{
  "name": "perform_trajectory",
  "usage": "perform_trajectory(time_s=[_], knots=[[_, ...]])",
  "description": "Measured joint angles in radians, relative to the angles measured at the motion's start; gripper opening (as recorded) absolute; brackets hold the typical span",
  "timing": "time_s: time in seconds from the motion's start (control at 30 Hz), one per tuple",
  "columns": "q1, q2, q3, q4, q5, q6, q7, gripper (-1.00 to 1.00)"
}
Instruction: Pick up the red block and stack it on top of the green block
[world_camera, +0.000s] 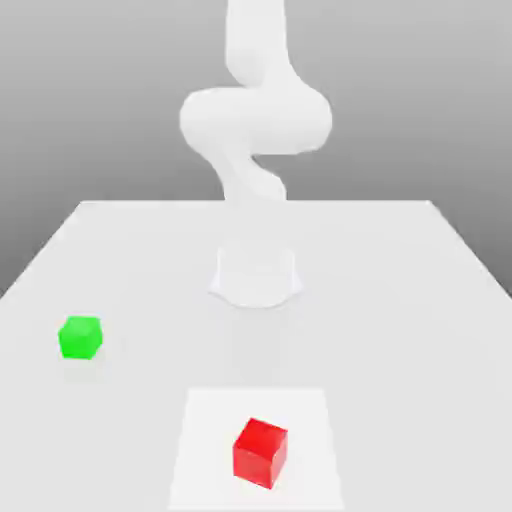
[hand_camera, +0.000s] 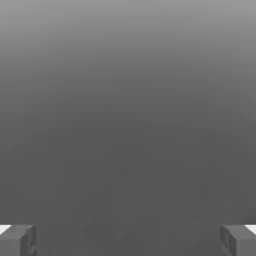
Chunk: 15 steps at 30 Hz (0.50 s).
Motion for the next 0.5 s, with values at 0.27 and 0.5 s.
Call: perform_trajectory(time_s=[0.27,0.5], knots=[[-0.068,0.297,0.068,-0.093,-0.042,0.134,0.168,0.0],[-0.101,0.551,0.1,-0.172,-0.072,0.249,0.308,0.0]])
